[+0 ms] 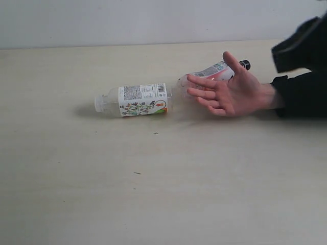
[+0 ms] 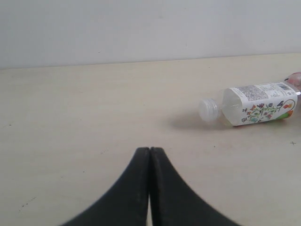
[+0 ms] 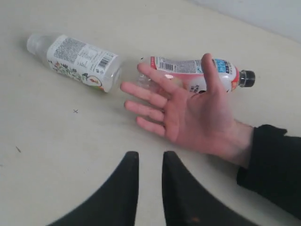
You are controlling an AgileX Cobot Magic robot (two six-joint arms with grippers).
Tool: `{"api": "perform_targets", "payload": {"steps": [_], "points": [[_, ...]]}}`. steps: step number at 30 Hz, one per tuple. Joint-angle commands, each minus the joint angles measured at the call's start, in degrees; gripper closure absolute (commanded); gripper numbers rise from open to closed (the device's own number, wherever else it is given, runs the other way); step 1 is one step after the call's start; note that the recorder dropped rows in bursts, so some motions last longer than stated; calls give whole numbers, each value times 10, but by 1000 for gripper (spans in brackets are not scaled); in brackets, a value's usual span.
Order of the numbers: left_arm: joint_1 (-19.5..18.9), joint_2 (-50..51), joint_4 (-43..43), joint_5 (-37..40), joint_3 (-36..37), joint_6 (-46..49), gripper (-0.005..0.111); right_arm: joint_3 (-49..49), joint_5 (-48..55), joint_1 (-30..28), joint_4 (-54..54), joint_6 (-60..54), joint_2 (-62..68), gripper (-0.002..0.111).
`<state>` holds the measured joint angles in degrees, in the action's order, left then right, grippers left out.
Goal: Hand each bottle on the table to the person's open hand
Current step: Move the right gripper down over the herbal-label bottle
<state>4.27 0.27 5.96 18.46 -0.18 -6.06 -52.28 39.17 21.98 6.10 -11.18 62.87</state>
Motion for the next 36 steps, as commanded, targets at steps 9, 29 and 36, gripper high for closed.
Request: {"api": "perform_targets", "payload": {"steps": [9,29,36], "points": [[3,-3,-2,-3,2,-2,104,-278,76,1,53,-192,346,65],[3,-3,-2,-3,2,-2,104,-390,-19,113,8,-518,552,31],[3,-3,-2,-3,2,-2,104,-390,-62,126,-11,-518,582,26]]}}
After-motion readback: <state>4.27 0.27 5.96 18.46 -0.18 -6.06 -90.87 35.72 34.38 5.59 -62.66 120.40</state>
